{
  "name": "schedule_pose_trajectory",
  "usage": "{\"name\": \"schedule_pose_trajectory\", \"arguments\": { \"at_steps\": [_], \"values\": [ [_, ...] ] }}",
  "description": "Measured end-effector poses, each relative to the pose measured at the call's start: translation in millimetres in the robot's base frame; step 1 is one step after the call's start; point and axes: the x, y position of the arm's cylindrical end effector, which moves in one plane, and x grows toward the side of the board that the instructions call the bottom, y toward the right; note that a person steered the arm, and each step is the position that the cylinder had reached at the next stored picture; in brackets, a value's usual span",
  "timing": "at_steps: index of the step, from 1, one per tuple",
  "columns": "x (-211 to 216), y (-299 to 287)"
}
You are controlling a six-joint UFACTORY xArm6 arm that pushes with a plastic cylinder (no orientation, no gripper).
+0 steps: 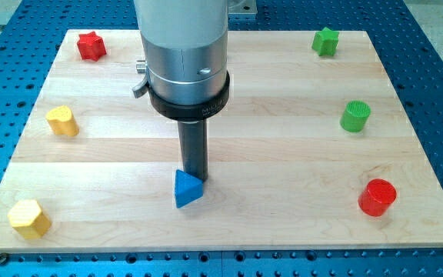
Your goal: Bring the triangle to the bottom center of the board
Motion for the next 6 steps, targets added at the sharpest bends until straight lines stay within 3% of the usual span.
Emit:
{"name": "schedule_pose_trajectory", "arguments": {
  "at_steps": [1,2,3,4,5,6],
  "values": [
    [-28.2,-18.6],
    [-10.4,-49.8],
    [26.0,-41.0],
    [30.1,-31.6],
    [28.6,-21.0],
    [0.2,-19.2]
  ]
}}
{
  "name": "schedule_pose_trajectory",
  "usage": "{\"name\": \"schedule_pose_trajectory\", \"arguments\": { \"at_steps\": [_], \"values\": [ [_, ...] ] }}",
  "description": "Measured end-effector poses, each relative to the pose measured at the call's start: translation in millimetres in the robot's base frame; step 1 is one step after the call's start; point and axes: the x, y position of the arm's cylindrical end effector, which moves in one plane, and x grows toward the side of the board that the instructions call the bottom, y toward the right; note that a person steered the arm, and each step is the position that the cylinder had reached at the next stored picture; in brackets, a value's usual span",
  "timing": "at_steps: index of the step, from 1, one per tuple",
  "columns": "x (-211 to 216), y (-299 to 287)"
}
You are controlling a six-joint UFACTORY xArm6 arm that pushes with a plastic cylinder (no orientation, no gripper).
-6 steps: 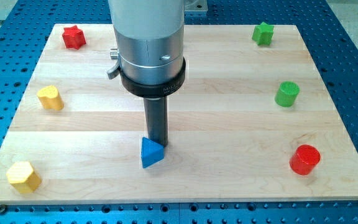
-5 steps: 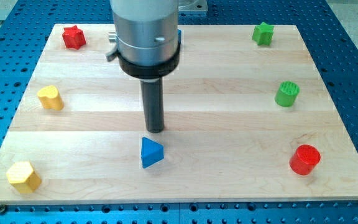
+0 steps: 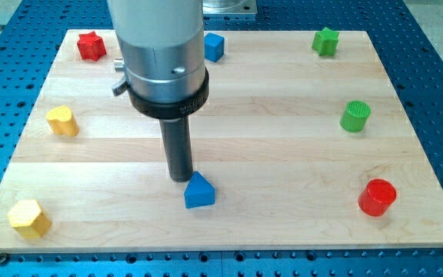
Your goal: Bring the triangle to the bottom center of the board
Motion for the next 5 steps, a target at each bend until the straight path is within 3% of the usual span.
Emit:
{"name": "schedule_pose_trajectory", "arguments": {
  "at_steps": [4,5],
  "values": [
    [68.4,9.4],
    [38.1,6.7]
  ]
}}
